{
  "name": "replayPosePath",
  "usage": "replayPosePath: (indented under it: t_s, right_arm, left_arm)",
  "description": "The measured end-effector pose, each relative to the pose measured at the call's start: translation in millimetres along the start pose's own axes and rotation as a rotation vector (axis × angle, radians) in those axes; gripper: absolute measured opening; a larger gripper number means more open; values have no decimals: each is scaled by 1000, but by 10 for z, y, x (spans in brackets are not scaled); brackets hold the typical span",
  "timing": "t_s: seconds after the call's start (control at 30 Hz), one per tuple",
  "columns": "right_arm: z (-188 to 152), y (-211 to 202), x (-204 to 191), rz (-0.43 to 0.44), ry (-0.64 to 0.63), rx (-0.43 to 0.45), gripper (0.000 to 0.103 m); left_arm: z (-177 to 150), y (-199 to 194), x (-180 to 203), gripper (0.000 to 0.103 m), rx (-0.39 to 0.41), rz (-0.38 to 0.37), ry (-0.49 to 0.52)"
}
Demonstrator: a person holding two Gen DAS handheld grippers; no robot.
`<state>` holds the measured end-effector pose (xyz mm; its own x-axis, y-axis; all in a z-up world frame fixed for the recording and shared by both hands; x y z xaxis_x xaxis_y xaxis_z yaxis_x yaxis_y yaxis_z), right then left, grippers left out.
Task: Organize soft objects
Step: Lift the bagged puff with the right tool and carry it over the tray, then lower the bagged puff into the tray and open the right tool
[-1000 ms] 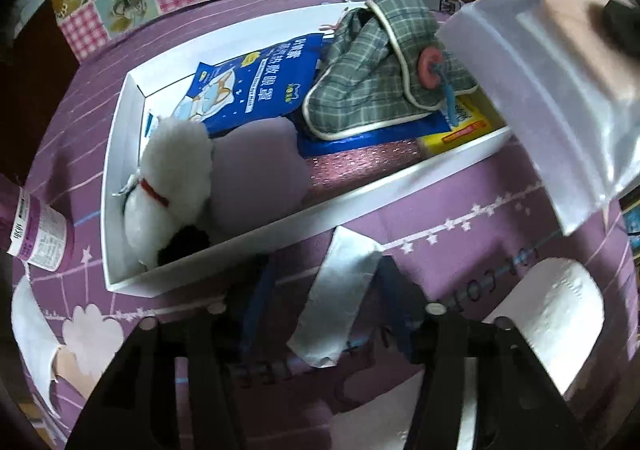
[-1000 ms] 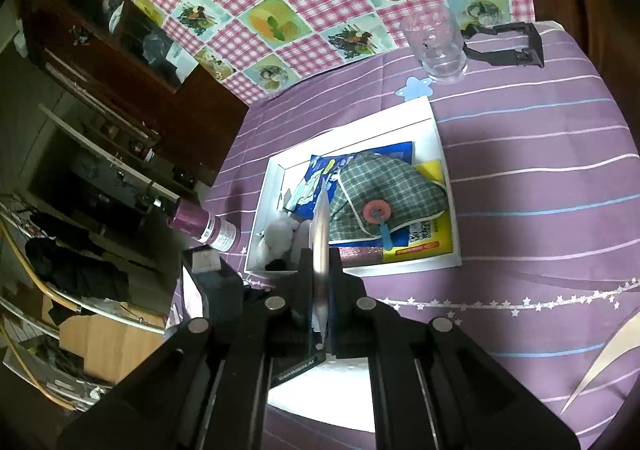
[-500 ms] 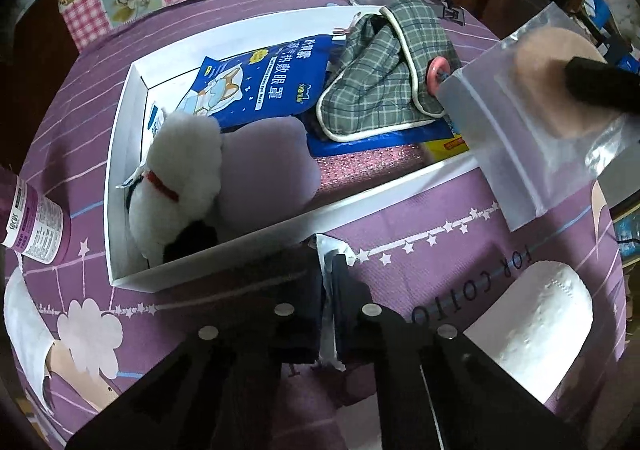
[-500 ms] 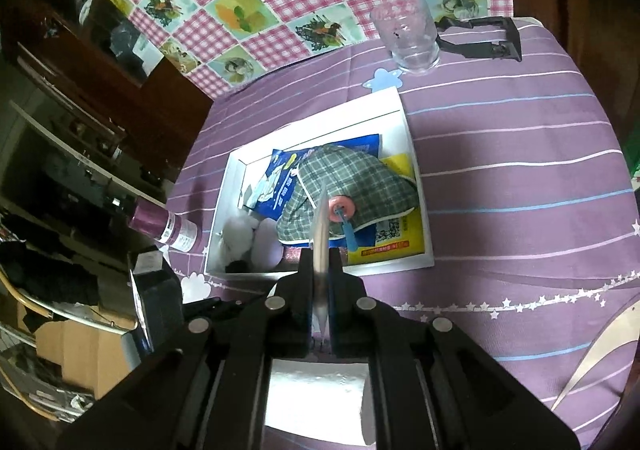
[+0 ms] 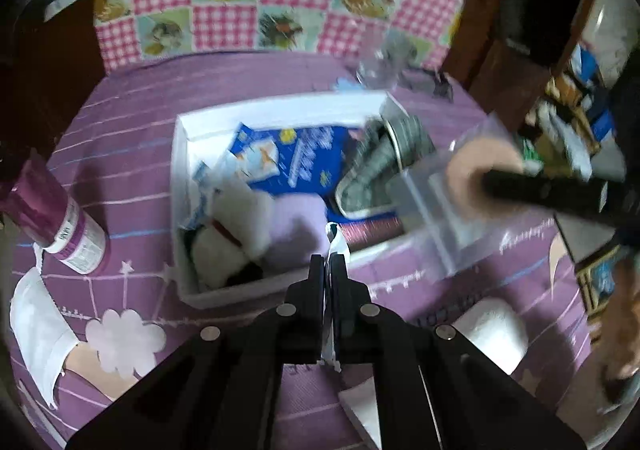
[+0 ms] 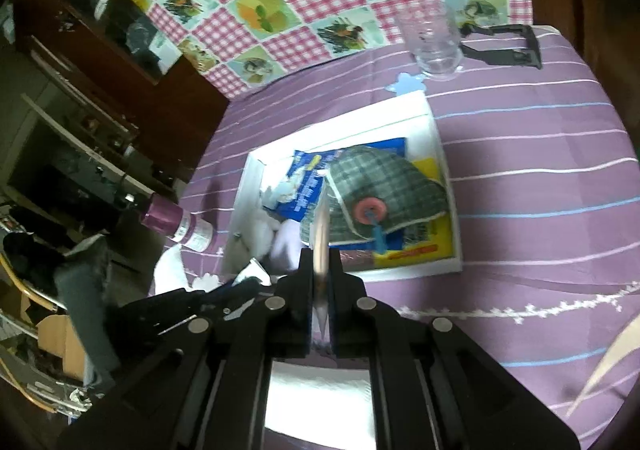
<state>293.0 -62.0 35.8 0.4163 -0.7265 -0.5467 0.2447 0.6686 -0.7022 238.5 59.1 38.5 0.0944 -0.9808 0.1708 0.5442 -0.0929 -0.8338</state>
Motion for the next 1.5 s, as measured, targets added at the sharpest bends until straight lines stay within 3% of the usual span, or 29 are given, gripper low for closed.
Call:
replayPosePath:
  t_s: [0.17,0.23,0.33,0.43,0.6,0.67,0.73,0.77,0.8,0.87,0.9,0.93,1.03,1.13,1.27,1.37,1.5]
  right_arm:
    - [34,141,-33,34,2,57,7]
    - [61,158,-91,73,-17,87,7]
    - [139,262,-204,77,-26,98,7]
    - [301,431,-341,36,-50,92,7]
    - [678,756,-430,49,49,124,8]
    - [711,890,-420,29,80,113,8]
    - [709,980,-453,2,42,86,9]
    - [699,987,-472,-10,17,71,10]
    - [695,973,-489,-27,-10,60,15]
    - [716,897,-494,-59,-36,79,39]
    - [733,805,-485,-90,-58,113,60]
    - [751,729,-475,-116,-75,147,70]
    - [754,592,-427,-179,-118,165,70]
    - [684,511,-397,-138,-113,138,70]
    - [581,307,-319,-144,-104,167,70]
    - [396,33,-263,-73,-99,220,70]
    - [90,-314,-121,-91,-153,322,70]
  left_arm:
    - [236,-97,-284,2,186,-1,-123]
    - [315,-10,-396,2,218,-48,-195]
    - [348,55,-593,2,288,-25,-267]
    - [319,195,-723,2,289,-66,-330]
    - [177,555,-903,3,198,6,-372]
    - [183,543,-887,4,202,18,-359]
    - [186,517,-857,20,214,31,-333]
    - [185,507,-843,51,214,59,-312]
    - [185,485,-827,73,224,73,-297]
    - [216,392,-737,83,266,46,-260]
    - [237,334,-723,83,283,73,-248]
    - [256,284,-703,83,305,93,-232]
    - [286,182,-645,84,351,129,-182]
    - [289,144,-628,84,369,148,-162]
    - [279,-19,-603,84,430,203,-139]
    - [293,-217,-544,84,544,293,-77]
    - [305,-418,-387,84,558,286,-36]
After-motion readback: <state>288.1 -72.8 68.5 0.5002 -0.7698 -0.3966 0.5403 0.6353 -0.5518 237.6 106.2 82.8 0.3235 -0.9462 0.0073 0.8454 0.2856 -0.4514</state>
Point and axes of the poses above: each gripper's, at about its wrist camera, not at the fingertips, and y roughly the way its jaws point, x to its right, z to its top, the point moved 8 cm from there along y, roughly the way its jaws point
